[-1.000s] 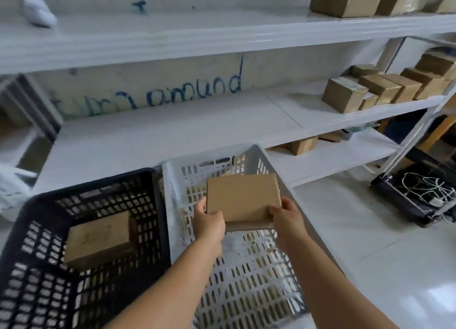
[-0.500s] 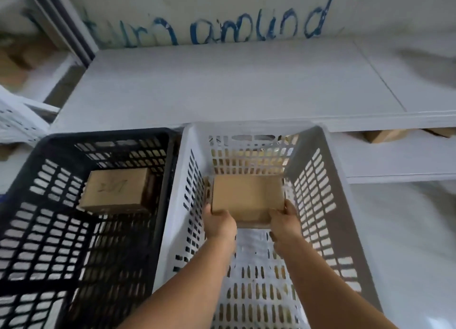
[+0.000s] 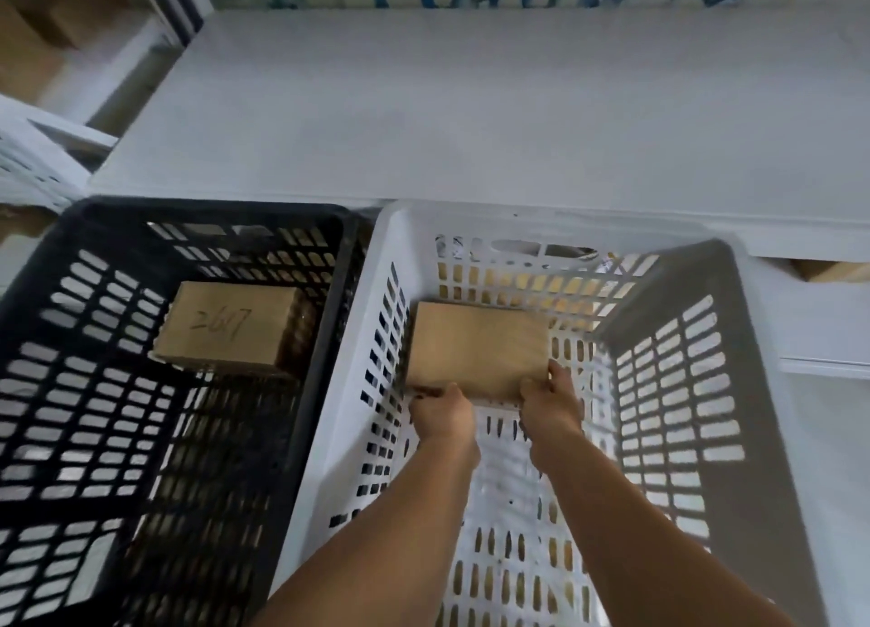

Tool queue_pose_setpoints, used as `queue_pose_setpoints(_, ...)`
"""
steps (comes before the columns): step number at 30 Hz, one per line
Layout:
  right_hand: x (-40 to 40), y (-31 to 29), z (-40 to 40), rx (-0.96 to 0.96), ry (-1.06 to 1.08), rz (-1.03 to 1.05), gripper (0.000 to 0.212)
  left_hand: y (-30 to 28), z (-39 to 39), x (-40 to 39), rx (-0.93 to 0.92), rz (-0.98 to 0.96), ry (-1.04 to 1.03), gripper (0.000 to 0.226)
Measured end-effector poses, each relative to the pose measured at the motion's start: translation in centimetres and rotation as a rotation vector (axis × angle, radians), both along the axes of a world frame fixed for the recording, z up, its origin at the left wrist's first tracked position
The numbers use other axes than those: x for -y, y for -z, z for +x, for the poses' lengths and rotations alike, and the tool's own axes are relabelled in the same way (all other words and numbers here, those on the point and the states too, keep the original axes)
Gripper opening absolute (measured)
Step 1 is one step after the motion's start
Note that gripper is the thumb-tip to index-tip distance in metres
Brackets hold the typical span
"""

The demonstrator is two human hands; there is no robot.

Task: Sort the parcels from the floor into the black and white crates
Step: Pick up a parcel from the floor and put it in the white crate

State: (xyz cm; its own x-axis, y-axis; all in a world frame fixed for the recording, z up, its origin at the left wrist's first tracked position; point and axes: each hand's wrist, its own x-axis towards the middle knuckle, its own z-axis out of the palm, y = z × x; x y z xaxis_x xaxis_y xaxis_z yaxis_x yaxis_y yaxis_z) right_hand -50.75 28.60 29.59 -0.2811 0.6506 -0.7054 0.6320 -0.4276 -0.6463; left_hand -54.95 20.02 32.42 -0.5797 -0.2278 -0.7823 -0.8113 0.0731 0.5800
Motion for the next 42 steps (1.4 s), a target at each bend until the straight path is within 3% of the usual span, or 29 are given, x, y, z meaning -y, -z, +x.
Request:
queue_pose_setpoints(4,0.4,-0.3,-1.2,-0.026,0.002,-0.041,0.060,0.2,-0.4,-0.6,-0.028,0.036,0.041,0.021)
queue_pose_setpoints(12,0.8,-1.9,-0.5,-0.024,-0.017,-0.053,0.061,-0.1,0.2,0.0,0.025,0.062,0.152,0.046)
queue_pose_setpoints(17,1.5,-5.8,1.7,-0.041,0.003,-0.003,0.056,-3.4,1.6,0.7,-0.019,0.048,0.263,0.045)
queue_pose_setpoints(27,6.4,-14.5,9.1,-0.152,0.249,0.151,0.045,-11.9,7.7,4.0,-0.103,0.220,0.629,0.040)
queue_pose_setpoints(32,11.4,-18.7,14.4,-0.233,0.447,0.182,0.039,-14.9,12.0,7.9,-0.261,0.294,0.879,0.036)
queue_pose_setpoints(37,15.8,-21.2,20.0,-0.264,0.586,0.240,0.045,-16.7,16.8,10.9,-0.358,0.416,1.113,0.049)
queue_pose_setpoints(42,19.0,-21.8,26.0,-0.342,0.810,0.255,0.036,-17.8,22.7,12.7,-0.364,0.579,1.322,0.047)
